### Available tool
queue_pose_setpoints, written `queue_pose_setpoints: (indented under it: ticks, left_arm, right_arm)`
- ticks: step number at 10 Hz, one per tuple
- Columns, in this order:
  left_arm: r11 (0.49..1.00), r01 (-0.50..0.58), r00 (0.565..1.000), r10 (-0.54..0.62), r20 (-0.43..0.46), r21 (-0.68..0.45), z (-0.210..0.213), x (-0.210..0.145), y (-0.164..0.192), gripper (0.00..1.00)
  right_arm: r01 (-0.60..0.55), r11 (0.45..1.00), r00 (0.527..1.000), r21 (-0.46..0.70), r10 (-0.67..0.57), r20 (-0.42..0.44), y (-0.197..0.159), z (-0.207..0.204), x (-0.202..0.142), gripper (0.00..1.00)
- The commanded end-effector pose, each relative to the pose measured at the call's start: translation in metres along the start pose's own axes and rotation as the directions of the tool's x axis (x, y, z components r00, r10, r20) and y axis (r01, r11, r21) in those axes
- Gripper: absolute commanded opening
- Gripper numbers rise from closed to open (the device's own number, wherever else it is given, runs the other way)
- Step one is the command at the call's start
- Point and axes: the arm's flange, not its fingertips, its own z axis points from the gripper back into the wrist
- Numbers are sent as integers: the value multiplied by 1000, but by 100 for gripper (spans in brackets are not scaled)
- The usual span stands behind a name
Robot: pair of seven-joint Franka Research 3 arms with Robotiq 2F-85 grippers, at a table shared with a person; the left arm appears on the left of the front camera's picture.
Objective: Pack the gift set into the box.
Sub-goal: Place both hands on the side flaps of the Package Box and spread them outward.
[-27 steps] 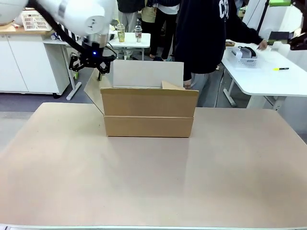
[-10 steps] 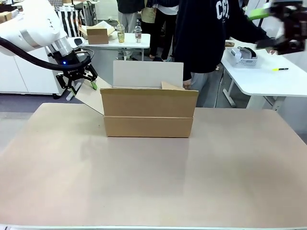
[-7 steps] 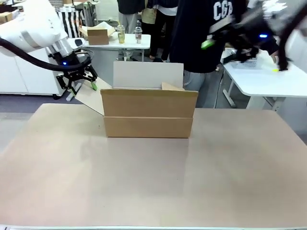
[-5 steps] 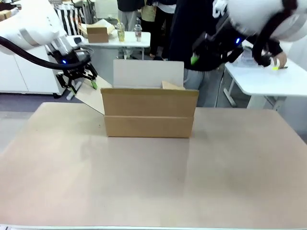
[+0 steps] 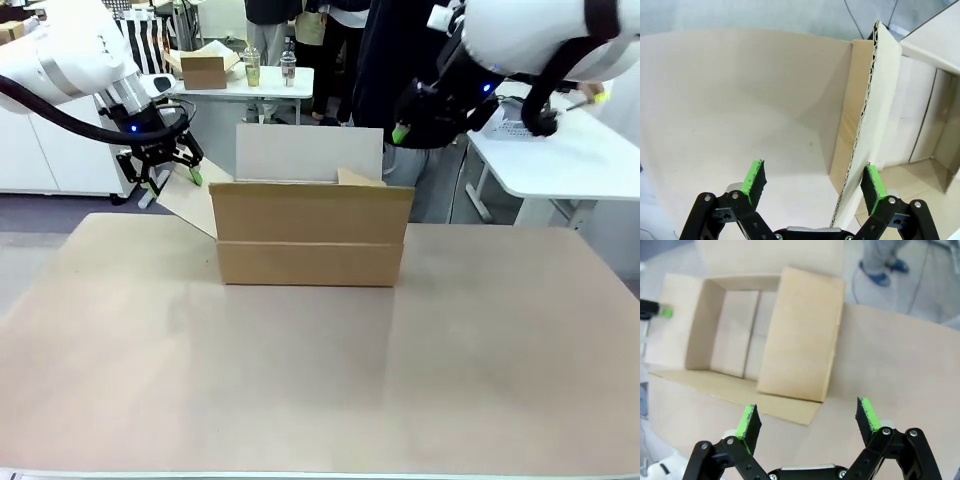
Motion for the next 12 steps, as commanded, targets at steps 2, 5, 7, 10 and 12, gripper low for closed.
queue_pose_setpoints:
  ticks: [2,5,7,10,12]
  left_arm:
    - [1000,-10,1000,10,7,17,1,0,1,100]
    - [1000,-10,1000,10,7,17,1,0,1,100]
    - [1000,-10,1000,10,7,17,1,0,1,100]
    - [1000,-10,1000,10,7,17,1,0,1,100]
    - [1000,-10,1000,10,7,17,1,0,1,100]
  right_arm:
    - [-60,991,978,-116,36,-205,31,-77,86,100]
    - [-90,934,957,-346,-15,-290,64,-143,96,100]
    - [-105,873,953,-477,-48,-299,79,-161,85,100]
    - [-48,857,945,-514,-128,-302,83,-162,80,100]
    - [-37,865,935,-501,-147,-323,87,-169,73,100]
